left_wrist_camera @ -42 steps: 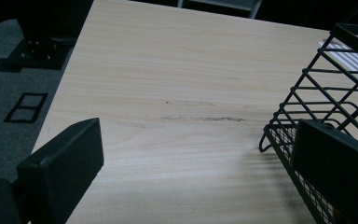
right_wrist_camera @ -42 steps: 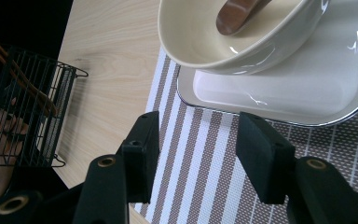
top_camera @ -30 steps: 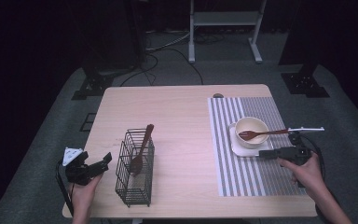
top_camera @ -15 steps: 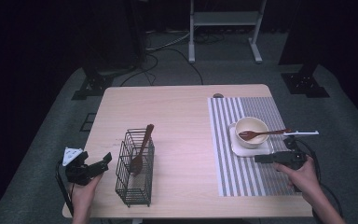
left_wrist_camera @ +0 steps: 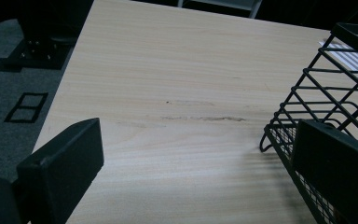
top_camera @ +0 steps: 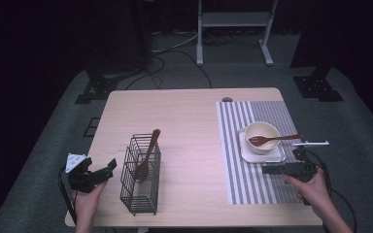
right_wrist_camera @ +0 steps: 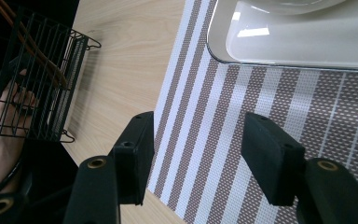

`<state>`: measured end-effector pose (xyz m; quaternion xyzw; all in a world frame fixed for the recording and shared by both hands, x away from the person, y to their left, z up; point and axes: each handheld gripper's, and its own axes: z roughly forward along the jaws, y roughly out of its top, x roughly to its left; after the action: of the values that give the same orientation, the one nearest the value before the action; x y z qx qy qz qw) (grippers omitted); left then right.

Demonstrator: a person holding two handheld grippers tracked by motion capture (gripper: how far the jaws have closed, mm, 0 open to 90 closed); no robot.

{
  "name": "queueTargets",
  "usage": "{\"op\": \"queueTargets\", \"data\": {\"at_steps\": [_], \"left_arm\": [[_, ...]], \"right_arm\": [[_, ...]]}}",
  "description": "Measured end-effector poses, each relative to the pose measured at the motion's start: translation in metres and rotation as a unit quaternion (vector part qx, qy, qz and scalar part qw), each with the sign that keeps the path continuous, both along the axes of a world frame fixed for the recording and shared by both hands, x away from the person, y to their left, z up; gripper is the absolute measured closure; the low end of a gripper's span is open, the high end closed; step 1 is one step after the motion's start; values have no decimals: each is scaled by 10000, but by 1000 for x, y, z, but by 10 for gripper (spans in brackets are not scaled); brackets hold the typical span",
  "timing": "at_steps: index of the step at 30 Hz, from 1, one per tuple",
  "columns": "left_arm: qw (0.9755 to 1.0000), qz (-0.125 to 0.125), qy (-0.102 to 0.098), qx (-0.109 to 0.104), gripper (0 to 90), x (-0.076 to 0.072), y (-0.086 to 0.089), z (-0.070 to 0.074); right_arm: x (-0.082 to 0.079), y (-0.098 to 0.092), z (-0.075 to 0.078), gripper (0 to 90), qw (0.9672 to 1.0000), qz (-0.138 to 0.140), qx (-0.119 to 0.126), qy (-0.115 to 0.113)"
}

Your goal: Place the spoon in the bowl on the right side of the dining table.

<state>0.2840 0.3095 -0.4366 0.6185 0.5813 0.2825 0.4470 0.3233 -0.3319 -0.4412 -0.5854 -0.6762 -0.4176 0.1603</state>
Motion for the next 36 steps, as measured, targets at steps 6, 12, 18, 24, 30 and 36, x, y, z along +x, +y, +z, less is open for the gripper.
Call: {"op": "queueTargets", "data": {"at_steps": [6, 12, 18, 24, 30, 36], "left_arm": [[10000, 8, -7, -8, 16, 0, 0, 0], [10000, 19, -4, -17, 16, 0, 1, 0], [10000, 15, -3, -19, 16, 0, 1, 0], [10000, 12, -2, -7, 16, 0, 1, 0], [10000, 18, -6, -15, 16, 0, 1, 0], [10000, 21, -4, -7, 16, 0, 1, 0]], "right_arm": [[-5, 3, 1, 422, 10000, 12, 25, -65], [-11, 8, 0, 420, 9999, 81, -2, -114], [-17, 13, 0, 417, 9997, 175, -20, -151], [-21, 16, -2, 415, 9996, 222, -79, -163], [-26, 18, -4, 415, 9995, 242, -141, -161], [-29, 20, -4, 413, 9994, 273, -129, -190]]}}
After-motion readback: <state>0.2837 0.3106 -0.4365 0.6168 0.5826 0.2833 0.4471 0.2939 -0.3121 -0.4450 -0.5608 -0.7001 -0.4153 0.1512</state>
